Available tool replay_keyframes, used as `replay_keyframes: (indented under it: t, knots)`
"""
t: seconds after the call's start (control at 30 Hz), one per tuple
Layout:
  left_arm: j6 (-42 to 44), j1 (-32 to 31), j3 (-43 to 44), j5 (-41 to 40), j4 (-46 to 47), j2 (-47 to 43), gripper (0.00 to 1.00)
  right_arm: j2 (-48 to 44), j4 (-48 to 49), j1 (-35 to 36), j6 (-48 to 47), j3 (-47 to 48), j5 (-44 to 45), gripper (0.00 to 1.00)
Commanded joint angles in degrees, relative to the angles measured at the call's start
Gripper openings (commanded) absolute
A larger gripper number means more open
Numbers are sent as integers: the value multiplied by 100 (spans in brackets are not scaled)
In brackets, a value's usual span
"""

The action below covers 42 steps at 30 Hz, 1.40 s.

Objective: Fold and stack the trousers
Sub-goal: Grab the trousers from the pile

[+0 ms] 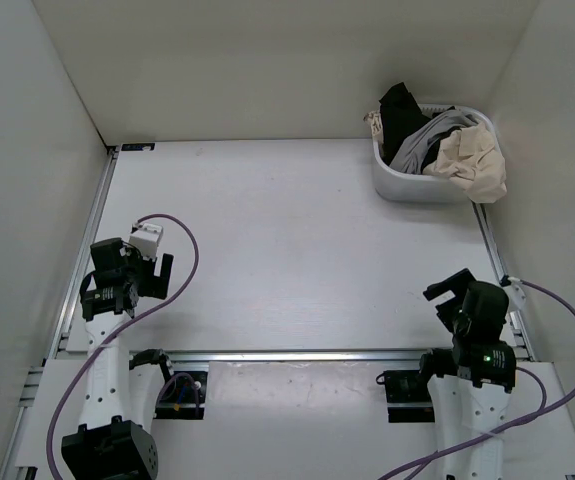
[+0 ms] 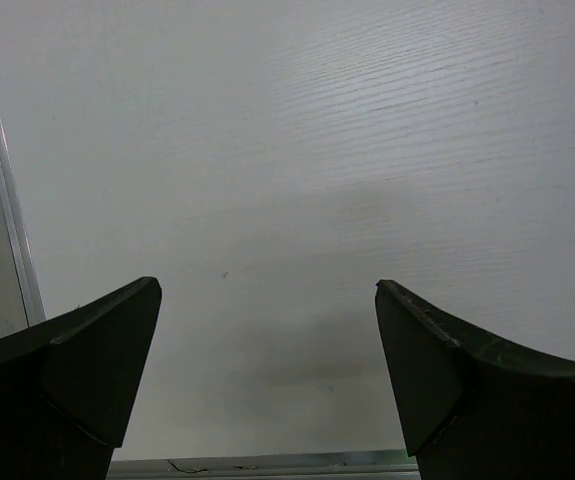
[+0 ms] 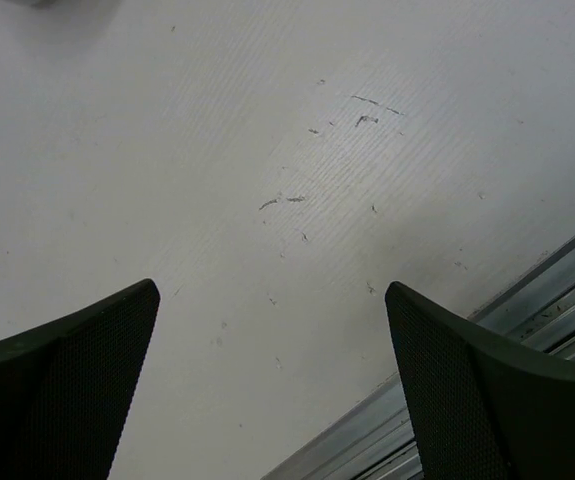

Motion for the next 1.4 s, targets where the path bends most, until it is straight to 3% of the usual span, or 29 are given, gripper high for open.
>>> replay_keyframes:
  t: [0.0,0.17,0.2,0.3,0.43,0.47,0.57,0.63,0.67,0.7,0.77,0.8,0.93,1.07,1.37]
  knots:
    - [32,-27,-6,-1,5,-86,100,284,70,46,-107,40,1,99]
    - [85,-27,256,104,-118,107,100,1047,351,46,-880,986,-18,99]
    - [189,-27,414,174,-179,168,100,1259,438,46,-1221,1554,53,99]
    - [706,-27,1467,480,-616,642,100,2453,633,46,-1854,2637,176,99]
    - [867,-27,3654,676,-1363,1635,100,4561,317,46,-2514,5158,237,99]
    - [745,-27,4729,676,-1488,2072,100,5349,177,46,-2594,6155,238,99]
    - [77,-27,6237,526,-1613,2594,100,6617,176,98,-2735,7331,72,96]
    - [6,-27,6348,779,-1613,2744,100,7173,360,168,-2788,8105,-95,86]
    - [363,-27,6209,1373,-1613,2744,100,7724,360,169,-2788,8325,-340,82]
    - [523,-27,6095,1692,-1613,2744,100,7991,421,230,-2788,8536,-429,71]
    - [639,-27,5910,2429,-1613,2744,100,8729,474,370,-2788,9056,-491,64]
    - [639,-27,5804,2590,-1613,2866,100,8958,474,423,-2788,9214,-491,64]
    - [480,-27,5496,2882,-1613,3217,99,10047,422,713,-2850,9847,-308,83]
    - [480,-27,5443,2689,-1613,3631,92,10541,764,793,-2850,9910,-106,83]
    - [357,-27,5549,2460,-1665,4273,92,11385,1265,845,-2350,10015,44,69]
